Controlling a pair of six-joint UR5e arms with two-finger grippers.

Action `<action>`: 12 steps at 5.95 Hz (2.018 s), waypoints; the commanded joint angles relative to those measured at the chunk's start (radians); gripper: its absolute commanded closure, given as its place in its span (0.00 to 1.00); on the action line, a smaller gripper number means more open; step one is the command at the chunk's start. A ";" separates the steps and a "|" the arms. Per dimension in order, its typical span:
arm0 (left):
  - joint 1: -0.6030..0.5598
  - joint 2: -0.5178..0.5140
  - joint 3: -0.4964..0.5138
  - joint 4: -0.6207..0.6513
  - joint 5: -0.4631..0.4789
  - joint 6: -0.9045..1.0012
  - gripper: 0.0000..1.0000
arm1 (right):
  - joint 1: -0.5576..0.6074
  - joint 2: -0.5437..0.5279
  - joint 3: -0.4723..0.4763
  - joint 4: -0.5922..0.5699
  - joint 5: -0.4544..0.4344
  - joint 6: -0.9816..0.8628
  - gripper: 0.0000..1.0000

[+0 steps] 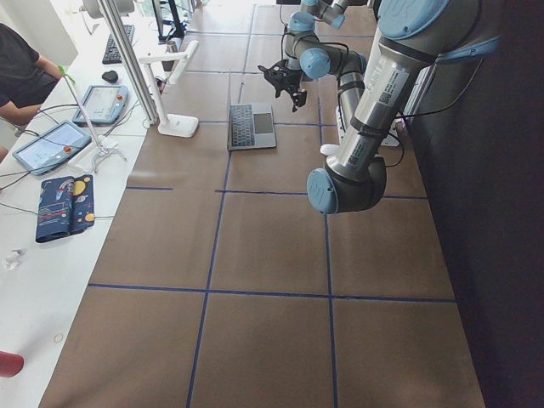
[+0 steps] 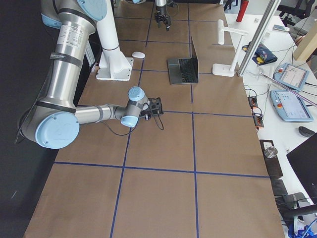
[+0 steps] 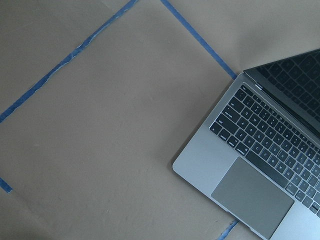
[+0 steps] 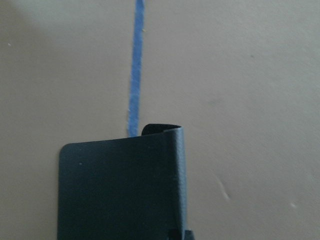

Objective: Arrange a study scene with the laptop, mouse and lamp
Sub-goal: 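Drag the mouse pad with the right gripper beside the laptop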

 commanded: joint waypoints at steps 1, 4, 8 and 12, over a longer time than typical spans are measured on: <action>0.000 -0.001 -0.001 0.000 0.014 0.001 0.00 | 0.025 0.119 -0.007 -0.084 0.004 -0.002 1.00; -0.001 -0.001 0.001 0.000 0.015 0.001 0.00 | 0.086 0.355 -0.038 -0.370 0.004 -0.133 1.00; -0.001 -0.005 0.001 0.000 0.015 0.003 0.00 | 0.172 0.527 -0.227 -0.373 0.073 -0.137 1.00; -0.001 -0.001 -0.001 0.000 0.015 0.003 0.00 | 0.192 0.575 -0.294 -0.378 0.099 -0.127 0.00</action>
